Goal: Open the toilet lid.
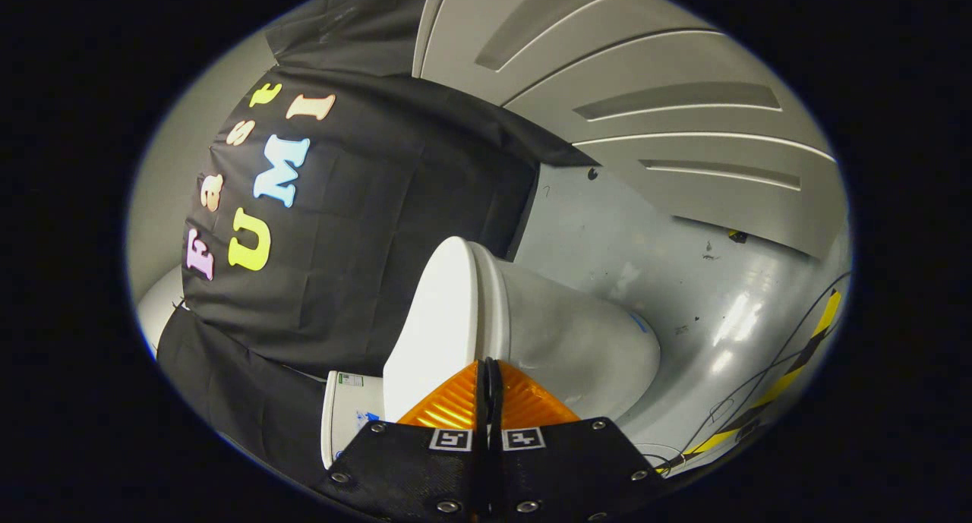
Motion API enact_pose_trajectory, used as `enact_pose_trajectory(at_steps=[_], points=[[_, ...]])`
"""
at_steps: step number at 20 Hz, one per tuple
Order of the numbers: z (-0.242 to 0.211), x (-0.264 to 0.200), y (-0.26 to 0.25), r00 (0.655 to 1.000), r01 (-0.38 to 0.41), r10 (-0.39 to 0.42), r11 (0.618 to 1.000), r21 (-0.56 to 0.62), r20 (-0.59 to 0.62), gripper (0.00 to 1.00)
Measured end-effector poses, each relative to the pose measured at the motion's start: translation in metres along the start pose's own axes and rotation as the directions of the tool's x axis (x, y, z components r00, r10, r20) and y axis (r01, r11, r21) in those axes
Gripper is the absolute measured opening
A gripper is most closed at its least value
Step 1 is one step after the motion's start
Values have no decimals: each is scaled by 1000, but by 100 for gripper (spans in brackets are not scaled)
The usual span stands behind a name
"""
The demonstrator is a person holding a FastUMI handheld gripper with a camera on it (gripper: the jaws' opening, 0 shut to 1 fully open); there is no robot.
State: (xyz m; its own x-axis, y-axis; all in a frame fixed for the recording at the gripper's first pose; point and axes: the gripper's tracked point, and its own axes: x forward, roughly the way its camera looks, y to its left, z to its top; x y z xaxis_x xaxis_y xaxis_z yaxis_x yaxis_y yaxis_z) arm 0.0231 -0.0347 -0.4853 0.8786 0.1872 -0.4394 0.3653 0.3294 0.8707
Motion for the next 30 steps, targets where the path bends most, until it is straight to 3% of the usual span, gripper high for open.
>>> enact_pose_trajectory(at_steps=[9, 22, 30], points=[[6, -10, 23, 998, 49, -46, 992, -115, 31, 0], [20, -45, 115, 994, 52, -28, 970, -239, 102, 0], [17, -66, 194, 988, 74, -12, 914, -400, 155, 0]])
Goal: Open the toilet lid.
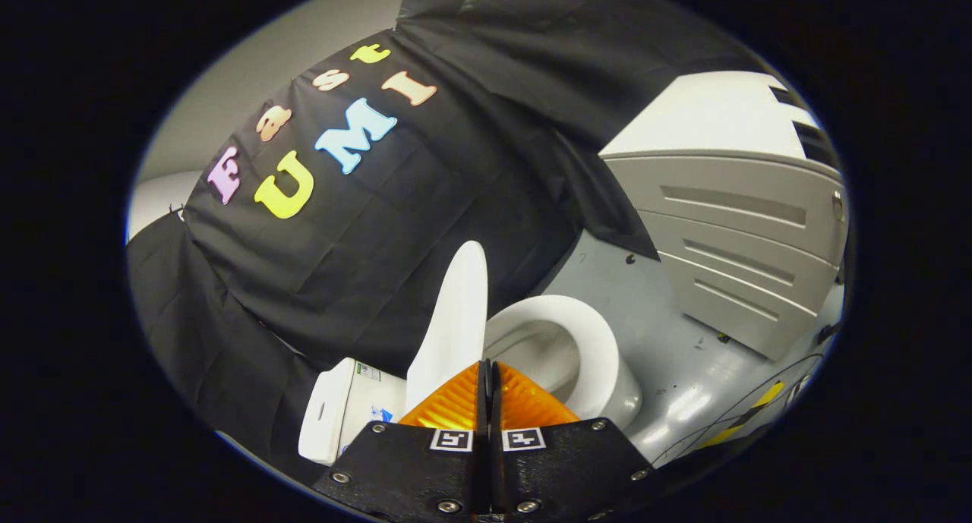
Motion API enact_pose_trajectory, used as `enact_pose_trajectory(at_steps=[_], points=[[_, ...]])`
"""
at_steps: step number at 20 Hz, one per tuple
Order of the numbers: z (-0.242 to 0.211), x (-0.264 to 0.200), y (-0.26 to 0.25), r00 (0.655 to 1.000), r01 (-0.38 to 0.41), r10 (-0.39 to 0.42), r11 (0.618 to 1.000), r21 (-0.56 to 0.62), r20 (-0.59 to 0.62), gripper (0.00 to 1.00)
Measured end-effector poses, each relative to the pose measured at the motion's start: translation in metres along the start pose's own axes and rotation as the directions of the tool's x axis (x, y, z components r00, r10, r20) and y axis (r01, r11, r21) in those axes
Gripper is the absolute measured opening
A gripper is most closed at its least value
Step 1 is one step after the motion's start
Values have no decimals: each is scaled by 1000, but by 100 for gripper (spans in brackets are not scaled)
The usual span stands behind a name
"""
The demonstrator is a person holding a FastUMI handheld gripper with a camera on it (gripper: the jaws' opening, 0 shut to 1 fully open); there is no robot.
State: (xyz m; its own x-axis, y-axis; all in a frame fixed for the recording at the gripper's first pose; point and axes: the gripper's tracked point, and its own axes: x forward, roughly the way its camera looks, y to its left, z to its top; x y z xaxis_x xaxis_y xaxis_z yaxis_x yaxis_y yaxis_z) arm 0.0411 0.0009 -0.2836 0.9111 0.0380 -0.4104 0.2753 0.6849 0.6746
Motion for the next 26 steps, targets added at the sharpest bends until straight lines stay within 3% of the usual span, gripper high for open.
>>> enact_pose_trajectory(at_steps=[11, 21, 26], points=[[17, -18, 73, 997, 37, -19, 965, -260, 69, 0], [19, -29, 120, 996, 29, 3, 938, -345, 92, 0], [16, -34, 149, 994, 16, 31, 900, -436, 101, 0]])
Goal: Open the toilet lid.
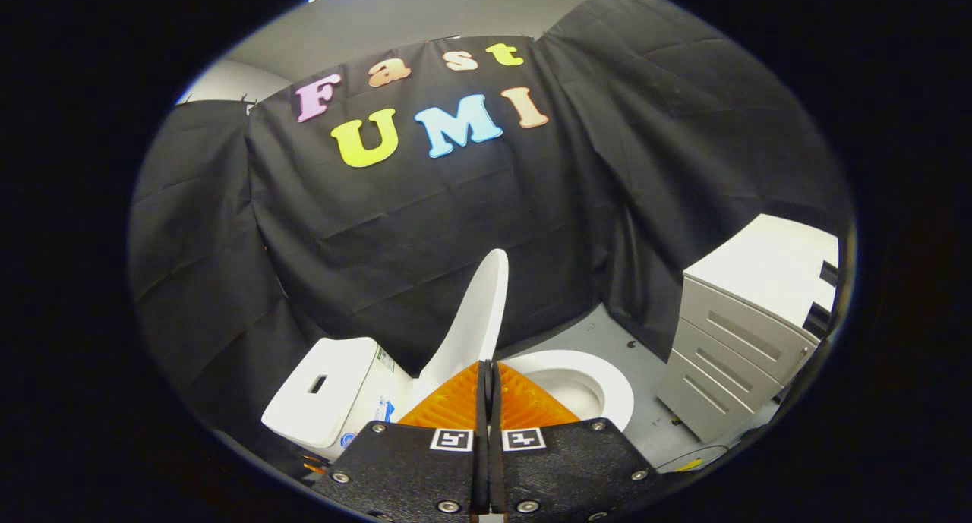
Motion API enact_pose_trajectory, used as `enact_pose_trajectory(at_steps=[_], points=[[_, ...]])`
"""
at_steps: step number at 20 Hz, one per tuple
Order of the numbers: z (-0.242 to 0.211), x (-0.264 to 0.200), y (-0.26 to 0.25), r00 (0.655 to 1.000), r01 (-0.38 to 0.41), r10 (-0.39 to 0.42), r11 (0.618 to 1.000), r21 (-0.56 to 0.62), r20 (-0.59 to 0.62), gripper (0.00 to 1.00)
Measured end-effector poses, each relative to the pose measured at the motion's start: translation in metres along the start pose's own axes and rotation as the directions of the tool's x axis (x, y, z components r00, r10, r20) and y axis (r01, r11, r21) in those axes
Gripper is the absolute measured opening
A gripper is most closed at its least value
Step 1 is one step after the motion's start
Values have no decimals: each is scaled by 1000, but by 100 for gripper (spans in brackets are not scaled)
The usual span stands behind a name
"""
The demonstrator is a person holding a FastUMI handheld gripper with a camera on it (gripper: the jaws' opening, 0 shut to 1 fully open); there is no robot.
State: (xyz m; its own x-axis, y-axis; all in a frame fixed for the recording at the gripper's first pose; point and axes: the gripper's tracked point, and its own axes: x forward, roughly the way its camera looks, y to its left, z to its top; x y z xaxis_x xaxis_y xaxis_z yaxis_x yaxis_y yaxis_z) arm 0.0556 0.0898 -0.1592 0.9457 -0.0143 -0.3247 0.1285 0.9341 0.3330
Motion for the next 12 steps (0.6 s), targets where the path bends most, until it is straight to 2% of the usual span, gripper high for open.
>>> enact_pose_trajectory(at_steps=[12], points=[[22, -9, 78, 997, -52, 58, 993, -109, 52, 0]])
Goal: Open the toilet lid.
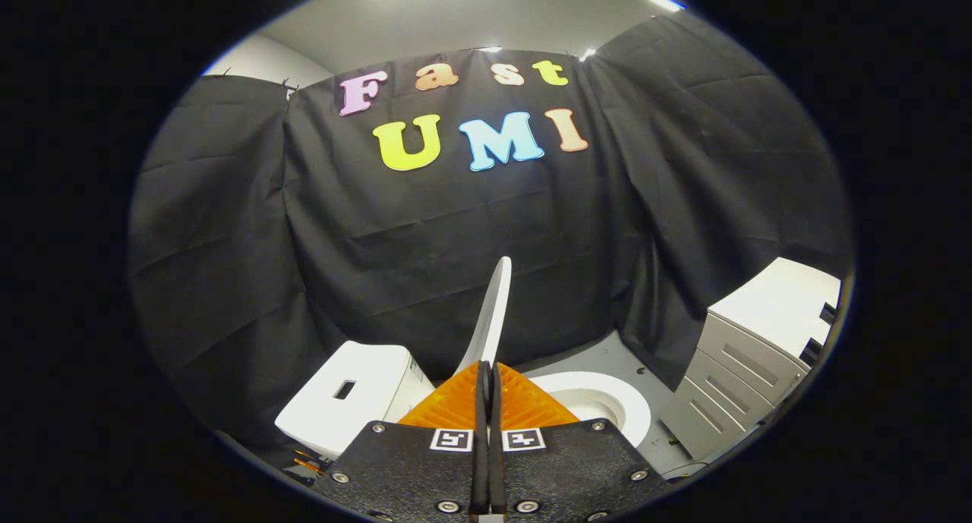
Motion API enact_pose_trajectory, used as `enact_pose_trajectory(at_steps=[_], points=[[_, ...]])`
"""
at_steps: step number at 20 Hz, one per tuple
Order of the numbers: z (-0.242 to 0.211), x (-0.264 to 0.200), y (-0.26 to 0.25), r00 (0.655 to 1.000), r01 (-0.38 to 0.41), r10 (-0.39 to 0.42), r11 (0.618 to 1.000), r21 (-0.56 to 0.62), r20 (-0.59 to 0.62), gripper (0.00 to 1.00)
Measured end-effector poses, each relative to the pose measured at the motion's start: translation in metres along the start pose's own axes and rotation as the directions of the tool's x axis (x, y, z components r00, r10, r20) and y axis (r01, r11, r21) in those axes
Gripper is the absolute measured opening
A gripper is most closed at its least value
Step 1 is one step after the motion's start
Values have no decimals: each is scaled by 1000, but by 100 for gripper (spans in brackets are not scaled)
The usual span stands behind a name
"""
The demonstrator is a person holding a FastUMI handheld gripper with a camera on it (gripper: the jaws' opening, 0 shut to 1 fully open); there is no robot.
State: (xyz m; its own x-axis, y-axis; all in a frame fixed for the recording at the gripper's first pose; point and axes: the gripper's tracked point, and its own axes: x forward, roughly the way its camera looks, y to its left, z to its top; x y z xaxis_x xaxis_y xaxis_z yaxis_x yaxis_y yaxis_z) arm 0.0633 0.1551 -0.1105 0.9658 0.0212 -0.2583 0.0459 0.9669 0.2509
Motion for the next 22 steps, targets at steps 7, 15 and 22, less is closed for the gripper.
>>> enact_pose_trajectory(at_steps=[7, 15, 22], points=[[11, 1, 51, 997, -64, 68, 994, -87, 39, 0], [13, 3, 110, 988, -138, 146, 983, -125, 54, 0], [6, 4, 154, 977, -196, 205, 972, -129, 56, 0]])
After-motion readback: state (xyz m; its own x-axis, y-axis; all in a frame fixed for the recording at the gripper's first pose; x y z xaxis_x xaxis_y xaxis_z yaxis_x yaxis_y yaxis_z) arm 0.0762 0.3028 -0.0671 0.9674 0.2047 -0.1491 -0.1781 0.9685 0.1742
